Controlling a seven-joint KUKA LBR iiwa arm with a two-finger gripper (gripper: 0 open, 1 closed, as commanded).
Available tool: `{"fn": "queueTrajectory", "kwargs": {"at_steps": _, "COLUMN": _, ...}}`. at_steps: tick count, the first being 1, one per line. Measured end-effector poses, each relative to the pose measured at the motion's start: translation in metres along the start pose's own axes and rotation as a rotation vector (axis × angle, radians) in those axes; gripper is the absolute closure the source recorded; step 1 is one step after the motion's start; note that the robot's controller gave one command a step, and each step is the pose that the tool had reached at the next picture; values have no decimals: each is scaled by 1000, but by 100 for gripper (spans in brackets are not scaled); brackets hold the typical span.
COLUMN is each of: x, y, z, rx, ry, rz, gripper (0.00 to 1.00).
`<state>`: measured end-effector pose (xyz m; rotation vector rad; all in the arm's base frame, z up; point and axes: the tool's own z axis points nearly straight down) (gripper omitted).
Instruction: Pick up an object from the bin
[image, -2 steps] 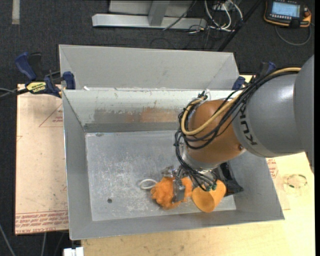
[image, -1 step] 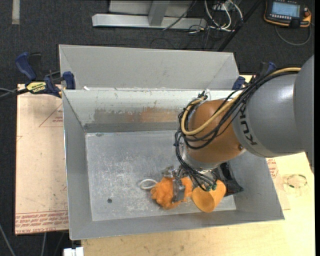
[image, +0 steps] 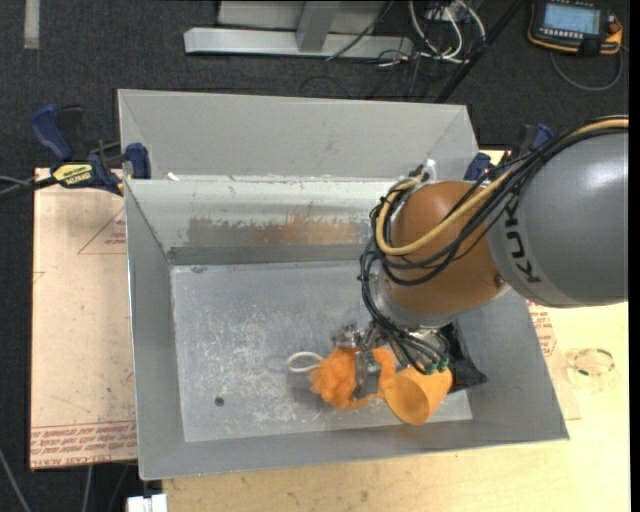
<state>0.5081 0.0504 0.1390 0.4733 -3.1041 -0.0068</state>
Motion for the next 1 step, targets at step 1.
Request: {"fn": "queueTrajectory", "kwargs": {"at_steps": 1, "x": -4, "y": 4, "z": -62, "rx": 1, "ry": -5, "rz": -44, "gripper": 100}}
